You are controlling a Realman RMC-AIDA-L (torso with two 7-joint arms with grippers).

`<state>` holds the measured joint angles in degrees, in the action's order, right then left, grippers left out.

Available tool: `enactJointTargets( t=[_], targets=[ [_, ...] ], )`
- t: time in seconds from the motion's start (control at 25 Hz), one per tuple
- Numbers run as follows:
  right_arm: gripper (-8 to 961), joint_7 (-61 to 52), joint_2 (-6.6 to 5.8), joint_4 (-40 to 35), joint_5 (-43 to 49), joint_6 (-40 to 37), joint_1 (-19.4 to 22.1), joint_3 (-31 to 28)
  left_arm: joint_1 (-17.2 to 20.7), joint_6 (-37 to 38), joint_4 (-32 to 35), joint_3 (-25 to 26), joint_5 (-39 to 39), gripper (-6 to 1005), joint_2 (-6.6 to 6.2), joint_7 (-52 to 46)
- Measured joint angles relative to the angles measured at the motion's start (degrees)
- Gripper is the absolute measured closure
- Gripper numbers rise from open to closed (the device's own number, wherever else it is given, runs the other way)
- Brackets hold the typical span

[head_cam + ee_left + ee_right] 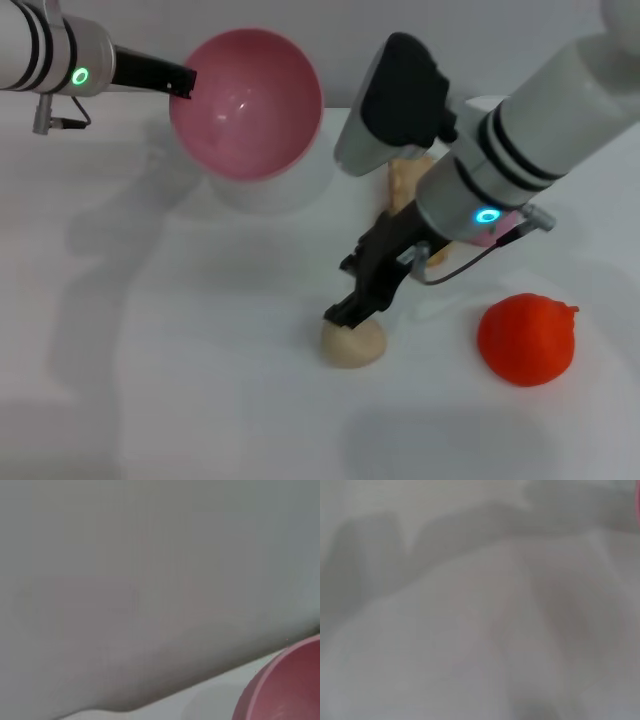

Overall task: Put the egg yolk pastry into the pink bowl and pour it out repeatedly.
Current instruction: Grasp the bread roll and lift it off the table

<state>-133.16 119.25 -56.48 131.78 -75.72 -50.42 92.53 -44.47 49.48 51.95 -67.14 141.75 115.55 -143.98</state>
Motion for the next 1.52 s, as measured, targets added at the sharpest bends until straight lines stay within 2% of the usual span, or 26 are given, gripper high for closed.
enactJointTargets(
  t=[0.24,0.68,1.04,1.36,1.52],
  targets=[
    [275,-0.5,0.11,4.0,-4.3,3.7,-0.6,3.9,0.5,1.8,0.2,0.1,0.9,957,-0.22,1.0],
    [344,-4.3,0.09,8.8,-4.3,7.4,-2.2,8.7,0.8,4.4,1.5,0.1,1.0,958,-0.21,1.8],
    [401,-6.1,-0.19,8.5,-2.5,6.8,-2.4,8.7,0.9,4.2,1.7,0.9,1.0,958,-0.23,2.0],
    [511,-6.1,-0.21,8.1,-1.6,6.5,-2.5,8.7,1.1,3.9,1.7,0.9,1.0,957,-0.15,2.0],
    [553,-6.1,-0.42,3.7,-1.5,4.5,-0.8,7.0,1.1,4.1,1.6,0.9,1.0,957,-0.05,2.0]
  ],
)
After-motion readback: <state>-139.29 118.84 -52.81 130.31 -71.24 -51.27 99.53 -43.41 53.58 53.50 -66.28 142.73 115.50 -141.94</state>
